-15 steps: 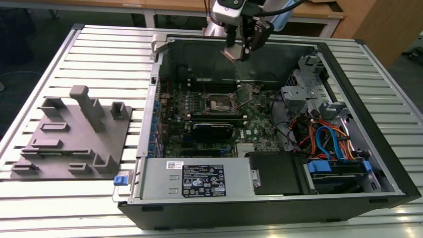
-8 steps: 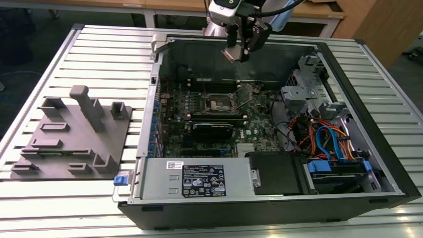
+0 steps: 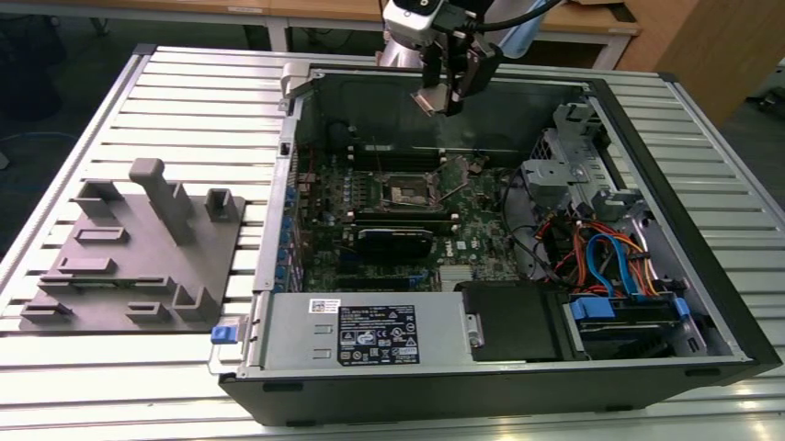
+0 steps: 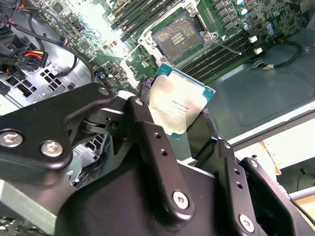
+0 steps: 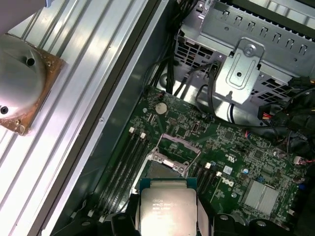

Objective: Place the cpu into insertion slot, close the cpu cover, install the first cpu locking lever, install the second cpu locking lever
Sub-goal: 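Place the cpu into insertion slot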

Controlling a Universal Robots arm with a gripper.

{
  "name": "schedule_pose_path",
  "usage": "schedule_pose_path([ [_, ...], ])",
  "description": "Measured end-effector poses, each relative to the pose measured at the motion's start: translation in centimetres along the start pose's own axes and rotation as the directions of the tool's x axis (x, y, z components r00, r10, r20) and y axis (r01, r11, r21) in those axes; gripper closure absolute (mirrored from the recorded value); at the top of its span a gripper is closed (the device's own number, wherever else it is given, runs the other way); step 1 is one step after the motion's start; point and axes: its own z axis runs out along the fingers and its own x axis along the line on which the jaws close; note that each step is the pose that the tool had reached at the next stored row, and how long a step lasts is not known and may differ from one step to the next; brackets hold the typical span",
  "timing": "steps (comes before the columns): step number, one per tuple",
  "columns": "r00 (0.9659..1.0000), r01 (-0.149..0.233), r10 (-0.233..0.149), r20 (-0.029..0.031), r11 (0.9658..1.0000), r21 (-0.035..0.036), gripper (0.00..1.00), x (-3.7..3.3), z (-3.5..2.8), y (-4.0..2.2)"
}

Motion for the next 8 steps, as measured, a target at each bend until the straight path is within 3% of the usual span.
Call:
schedule_pose_path([
  [8, 1.0000, -0.009, 0.009, 0.0006, 1.0000, 0.0001, 0.46, 0.00, 0.05, 0.00],
])
